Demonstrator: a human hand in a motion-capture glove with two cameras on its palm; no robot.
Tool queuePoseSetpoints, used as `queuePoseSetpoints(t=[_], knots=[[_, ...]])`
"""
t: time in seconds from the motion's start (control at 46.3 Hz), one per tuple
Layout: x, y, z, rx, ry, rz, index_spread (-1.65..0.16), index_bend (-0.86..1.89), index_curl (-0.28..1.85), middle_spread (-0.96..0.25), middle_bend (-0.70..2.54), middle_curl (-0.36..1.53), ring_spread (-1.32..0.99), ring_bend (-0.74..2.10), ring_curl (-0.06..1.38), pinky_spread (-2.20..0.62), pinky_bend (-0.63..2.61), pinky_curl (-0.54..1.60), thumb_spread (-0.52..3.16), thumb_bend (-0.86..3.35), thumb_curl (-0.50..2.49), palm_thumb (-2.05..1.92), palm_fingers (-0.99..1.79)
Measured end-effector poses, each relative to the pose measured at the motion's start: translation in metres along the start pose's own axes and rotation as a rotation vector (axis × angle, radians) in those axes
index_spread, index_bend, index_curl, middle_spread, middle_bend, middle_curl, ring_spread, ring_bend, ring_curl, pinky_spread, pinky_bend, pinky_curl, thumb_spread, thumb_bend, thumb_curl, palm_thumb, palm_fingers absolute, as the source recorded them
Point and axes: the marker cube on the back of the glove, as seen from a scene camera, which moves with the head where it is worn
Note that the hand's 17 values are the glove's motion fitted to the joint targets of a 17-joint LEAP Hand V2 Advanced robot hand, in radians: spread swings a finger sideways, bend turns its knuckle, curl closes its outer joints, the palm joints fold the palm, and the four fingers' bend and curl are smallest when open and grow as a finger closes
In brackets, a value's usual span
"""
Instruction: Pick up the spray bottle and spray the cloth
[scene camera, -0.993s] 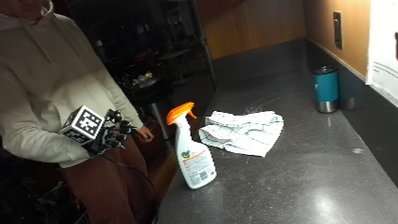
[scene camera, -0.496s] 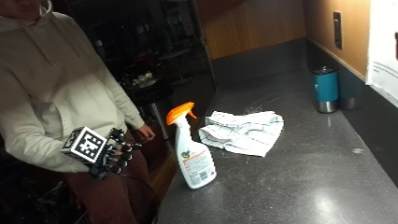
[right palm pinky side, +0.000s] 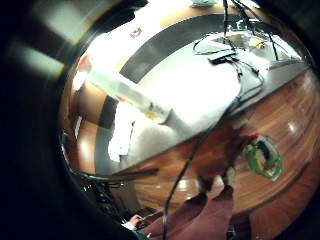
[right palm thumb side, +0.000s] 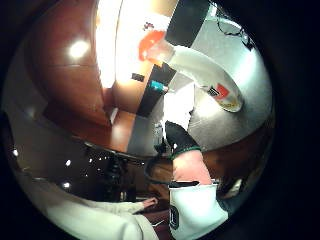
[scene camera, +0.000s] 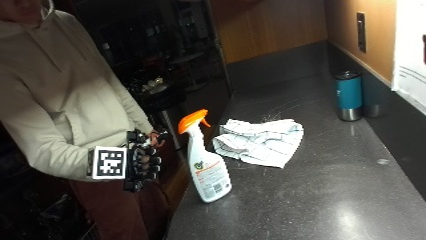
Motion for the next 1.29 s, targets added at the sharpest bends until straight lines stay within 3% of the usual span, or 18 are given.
queuePoseSetpoints(t=[0.669,0.928,1.101,1.187,1.295], knots=[[-0.013,-0.087,0.069,-0.014,-0.278,0.180,-0.28,0.12,0.23,0.03,0.26,0.35,0.01,0.35,0.29,0.14,0.34,0.35,0.97,-0.03,0.42,0.62,0.13],[-0.022,-0.109,0.082,-0.076,-0.262,0.146,-0.28,0.15,0.23,0.02,0.32,0.37,0.00,0.37,0.29,0.13,0.29,0.34,0.93,-0.04,0.40,0.59,0.27],[-0.031,-0.126,0.085,-0.153,-0.308,0.143,-0.29,0.18,0.27,0.00,0.31,0.36,-0.02,0.34,0.28,0.13,0.27,0.33,0.92,-0.02,0.39,0.60,0.43],[-0.034,-0.126,0.091,-0.170,-0.321,0.146,-0.27,0.23,0.30,-0.04,0.33,0.37,-0.07,0.41,0.29,0.09,0.19,0.30,0.92,0.03,0.43,0.72,0.81],[-0.039,-0.127,0.098,-0.214,-0.326,0.156,-0.25,0.19,0.33,-0.06,0.34,0.38,-0.10,0.50,0.33,0.04,0.17,0.30,0.83,0.07,0.49,0.88,1.05]])
